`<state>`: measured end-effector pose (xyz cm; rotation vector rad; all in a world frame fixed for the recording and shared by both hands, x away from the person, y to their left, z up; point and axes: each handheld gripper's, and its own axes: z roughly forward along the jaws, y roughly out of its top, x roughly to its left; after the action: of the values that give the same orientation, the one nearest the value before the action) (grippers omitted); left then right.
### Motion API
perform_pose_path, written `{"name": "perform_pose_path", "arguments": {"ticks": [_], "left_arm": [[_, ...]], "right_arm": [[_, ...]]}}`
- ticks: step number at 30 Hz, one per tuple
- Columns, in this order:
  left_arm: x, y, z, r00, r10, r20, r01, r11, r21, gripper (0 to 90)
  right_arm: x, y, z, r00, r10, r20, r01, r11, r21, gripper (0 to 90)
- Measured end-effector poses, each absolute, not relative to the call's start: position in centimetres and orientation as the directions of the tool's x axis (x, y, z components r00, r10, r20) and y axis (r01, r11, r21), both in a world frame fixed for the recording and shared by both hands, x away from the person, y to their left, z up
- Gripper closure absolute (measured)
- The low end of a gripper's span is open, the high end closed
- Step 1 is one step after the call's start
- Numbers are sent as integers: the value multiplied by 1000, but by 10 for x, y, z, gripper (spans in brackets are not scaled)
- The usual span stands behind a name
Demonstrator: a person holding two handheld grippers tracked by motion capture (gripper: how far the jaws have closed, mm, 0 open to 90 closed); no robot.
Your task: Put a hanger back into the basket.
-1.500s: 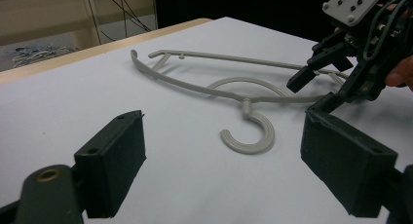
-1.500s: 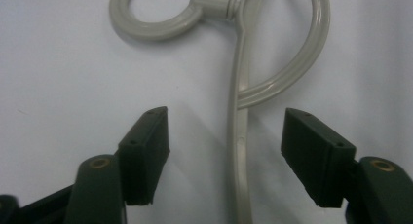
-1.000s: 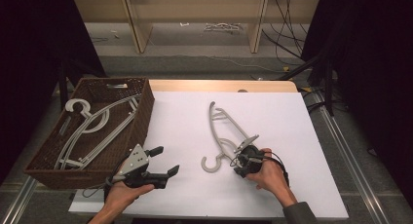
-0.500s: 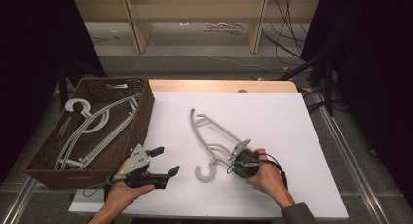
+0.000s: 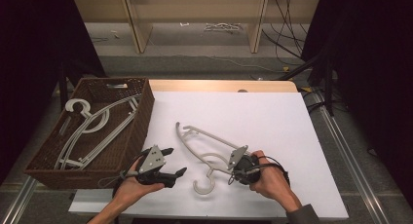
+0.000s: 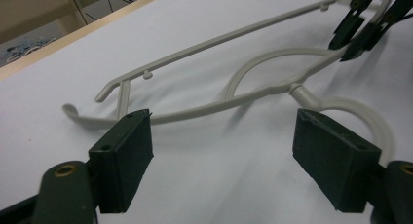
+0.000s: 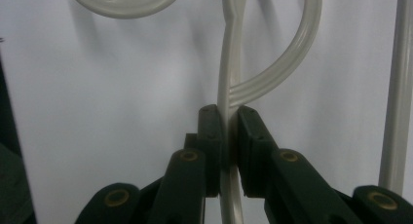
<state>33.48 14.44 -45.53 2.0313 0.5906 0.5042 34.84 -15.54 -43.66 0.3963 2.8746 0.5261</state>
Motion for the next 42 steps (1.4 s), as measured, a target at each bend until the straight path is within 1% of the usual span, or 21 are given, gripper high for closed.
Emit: {"name": "perform_pose_path", "arguments": {"ticks": [3, 5, 8, 13, 18, 19, 23, 25, 26, 29, 30, 32, 33, 38, 40, 41, 42], "left_arm": [[343, 133, -460, 843, 519, 143, 182, -525, 831, 251], [345, 129, -461, 857, 493, 153, 172, -552, 816, 250], [347, 123, -464, 866, 456, 205, 135, -609, 782, 254], [349, 116, -468, 882, 414, 226, 108, -644, 757, 271], [354, 108, -472, 883, 401, 242, 102, -668, 737, 274], [355, 107, -471, 888, 387, 247, 99, -688, 719, 278], [358, 98, -472, 891, 349, 291, 52, -715, 697, 327], [357, 94, -473, 892, 325, 314, 24, -728, 686, 376], [357, 92, -473, 894, 320, 315, 19, -728, 685, 379], [356, 88, -472, 902, 280, 328, -13, -742, 671, 446], [355, 87, -472, 906, 265, 329, -26, -743, 669, 478], [355, 83, -471, 906, 225, 359, -74, -751, 656, 550], [355, 82, -470, 908, 200, 369, -95, -758, 645, 622], [349, 80, -458, 894, 152, 421, -162, -768, 620, 679], [347, 80, -454, 892, 131, 433, -178, -778, 602, 696], [346, 80, -454, 893, 133, 431, -178, -773, 609, 701], [346, 80, -452, 884, 120, 451, -197, -779, 595, 708]], "right_arm": [[345, -153, -432, -956, 265, -125, 205, 910, 362, 819], [344, -151, -430, -961, 247, -123, 189, 914, 360, 819], [341, -151, -427, -966, 226, -121, 169, 917, 362, 819], [338, -150, -422, -971, 205, -123, 149, 920, 363, 819], [336, -149, -419, -975, 188, -122, 132, 922, 364, 819], [335, -149, -419, -975, 187, -121, 132, 923, 362, 819], [335, -148, -419, -976, 182, -123, 126, 922, 365, 819], [334, -148, -419, -977, 177, -122, 122, 924, 364, 819], [334, -148, -419, -978, 172, -118, 118, 923, 367, 819], [334, -149, -418, -978, 171, -119, 116, 920, 373, 818], [334, -149, -418, -978, 170, -119, 115, 922, 371, 819], [335, -150, -418, -978, 168, -120, 113, 920, 375, 818], [335, -150, -417, -977, 176, -121, 119, 919, 375, 819], [338, -156, -415, -972, 182, -148, 116, 922, 371, 823], [339, -159, -414, -971, 187, -150, 117, 916, 383, 818], [339, -160, -413, -972, 180, -153, 108, 914, 391, 815], [339, -161, -412, -970, 187, -157, 112, 912, 395, 809]]}}
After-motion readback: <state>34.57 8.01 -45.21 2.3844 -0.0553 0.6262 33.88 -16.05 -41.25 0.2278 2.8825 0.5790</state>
